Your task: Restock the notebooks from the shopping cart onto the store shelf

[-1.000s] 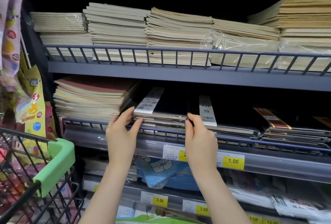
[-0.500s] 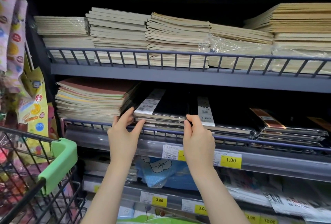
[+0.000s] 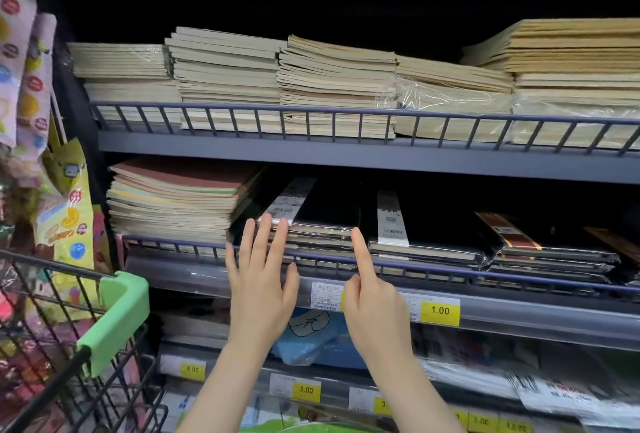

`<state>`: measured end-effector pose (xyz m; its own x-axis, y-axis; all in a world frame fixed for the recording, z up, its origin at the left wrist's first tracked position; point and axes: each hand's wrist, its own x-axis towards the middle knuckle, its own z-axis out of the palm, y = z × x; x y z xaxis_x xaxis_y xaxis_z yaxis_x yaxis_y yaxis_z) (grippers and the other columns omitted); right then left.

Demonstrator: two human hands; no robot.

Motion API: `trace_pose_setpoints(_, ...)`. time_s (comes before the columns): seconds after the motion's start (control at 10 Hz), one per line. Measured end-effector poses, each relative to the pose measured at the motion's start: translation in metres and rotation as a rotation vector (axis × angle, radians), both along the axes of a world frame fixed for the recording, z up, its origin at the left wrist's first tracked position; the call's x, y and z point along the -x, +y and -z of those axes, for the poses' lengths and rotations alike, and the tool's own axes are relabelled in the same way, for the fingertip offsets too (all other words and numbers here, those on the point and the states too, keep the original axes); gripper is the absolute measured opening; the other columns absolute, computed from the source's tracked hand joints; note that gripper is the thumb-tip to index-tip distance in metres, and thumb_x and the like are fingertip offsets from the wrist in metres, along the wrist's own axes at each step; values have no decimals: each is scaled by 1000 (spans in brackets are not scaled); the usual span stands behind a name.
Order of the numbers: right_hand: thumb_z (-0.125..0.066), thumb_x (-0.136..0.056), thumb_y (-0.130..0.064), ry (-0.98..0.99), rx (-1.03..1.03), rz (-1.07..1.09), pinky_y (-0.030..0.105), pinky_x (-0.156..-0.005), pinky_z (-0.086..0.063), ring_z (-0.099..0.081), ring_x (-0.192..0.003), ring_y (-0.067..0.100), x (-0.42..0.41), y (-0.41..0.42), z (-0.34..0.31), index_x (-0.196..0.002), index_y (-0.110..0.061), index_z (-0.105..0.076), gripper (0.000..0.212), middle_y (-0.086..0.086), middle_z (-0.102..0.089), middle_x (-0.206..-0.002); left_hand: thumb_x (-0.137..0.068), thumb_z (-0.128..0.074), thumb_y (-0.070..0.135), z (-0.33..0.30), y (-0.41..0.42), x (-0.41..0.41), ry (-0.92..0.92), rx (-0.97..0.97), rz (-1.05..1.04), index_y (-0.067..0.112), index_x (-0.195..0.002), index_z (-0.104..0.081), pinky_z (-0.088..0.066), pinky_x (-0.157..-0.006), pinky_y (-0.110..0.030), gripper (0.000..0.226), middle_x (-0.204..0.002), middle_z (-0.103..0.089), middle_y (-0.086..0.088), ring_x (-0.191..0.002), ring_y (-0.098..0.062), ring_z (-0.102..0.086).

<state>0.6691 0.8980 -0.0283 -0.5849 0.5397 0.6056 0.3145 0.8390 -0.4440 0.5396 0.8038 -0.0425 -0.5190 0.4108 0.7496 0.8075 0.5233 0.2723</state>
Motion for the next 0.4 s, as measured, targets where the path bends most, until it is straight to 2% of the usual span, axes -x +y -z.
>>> trace_pose_setpoints(0.1, -38, -91, -16, 12, 13, -1, 27, -38, -22, -27, -38, 12, 0, 4, 2, -144, -38, 2, 70, -7, -32, -43, -88, -34, 36, -1, 2, -1, 19, -3, 11, 25, -148, -20, -8, -115, -56, 63, -157, -15, 2, -146, -18, -5)
trace_pose_setpoints(0.2, -39, -93, -17, 45, 41, -102, 26, -41, -24, -30, -41, 12, -5, 5, 2, -141, -47, 6, 72, -7, -35, -46, -89, -35, 35, 0, 1, -2, 45, -58, -7, 23, -148, -20, -7, -116, -54, 63, -157, -14, -1, -146, -19, -5)
trace_pose_setpoints(0.3, -38, -92, -25, 4, 84, -271, 21, -44, -27, -39, -47, 13, -26, 1, 3, -140, -48, -19, 57, -11, -38, -50, -87, -45, 27, 4, -2, -20, 151, -202, 88, 14, -137, -41, -18, -113, -47, 53, -146, -37, -6, -138, -22, -29)
trace_pose_setpoints(0.4, -38, -87, -35, -120, 55, -312, 25, -56, -44, -47, -61, 3, -33, 24, -5, -109, -32, -59, 31, -17, -53, -70, -83, -51, 23, -2, 6, -32, 243, -237, 151, 10, -111, -61, -32, -95, -35, 33, -112, -61, -6, -108, -18, -50)
